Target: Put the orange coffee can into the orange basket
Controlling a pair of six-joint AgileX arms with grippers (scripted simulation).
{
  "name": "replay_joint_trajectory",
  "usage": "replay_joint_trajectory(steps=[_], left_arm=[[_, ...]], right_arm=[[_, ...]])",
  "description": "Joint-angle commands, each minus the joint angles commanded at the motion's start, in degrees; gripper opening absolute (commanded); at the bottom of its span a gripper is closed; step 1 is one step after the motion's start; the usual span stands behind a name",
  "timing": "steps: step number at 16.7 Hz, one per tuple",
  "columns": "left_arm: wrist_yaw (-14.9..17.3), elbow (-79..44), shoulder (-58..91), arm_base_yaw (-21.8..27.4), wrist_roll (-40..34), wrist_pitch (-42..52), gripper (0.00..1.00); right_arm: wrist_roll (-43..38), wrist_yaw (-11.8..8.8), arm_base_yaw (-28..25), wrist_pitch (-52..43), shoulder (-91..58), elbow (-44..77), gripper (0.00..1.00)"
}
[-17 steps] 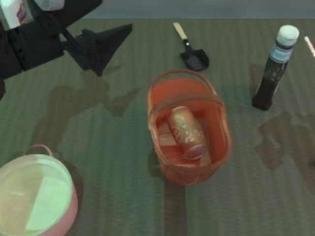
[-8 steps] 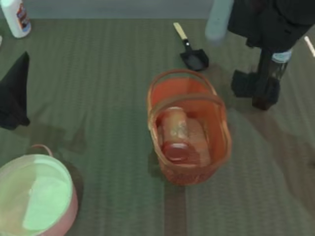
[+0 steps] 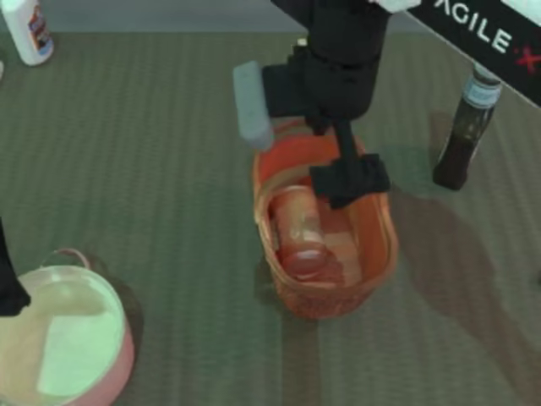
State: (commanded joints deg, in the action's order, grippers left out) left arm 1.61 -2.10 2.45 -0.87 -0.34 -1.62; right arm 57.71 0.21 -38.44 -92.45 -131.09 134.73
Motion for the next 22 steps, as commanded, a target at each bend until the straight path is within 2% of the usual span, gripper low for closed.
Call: replay_joint_trajectory(steps=[3,18,22], left_arm=[[-1.6,2.1,-2.5,-0.3,0.3,1.6,1.0],[-1.6,2.1,-2.5,-0.3,0.3,1.6,1.0],[-1.6,2.1,-2.5,-0.3,0.3,1.6,1.0]], right_arm=[[1.1,0.1,-0.7,-1.5,-2.0,2.5,1.0],[1.1,0.1,-0.8,4.6,0.0,-5.7,1.0],[1.1,0.1,-0.8,4.6,0.0,-5.7,0.7]])
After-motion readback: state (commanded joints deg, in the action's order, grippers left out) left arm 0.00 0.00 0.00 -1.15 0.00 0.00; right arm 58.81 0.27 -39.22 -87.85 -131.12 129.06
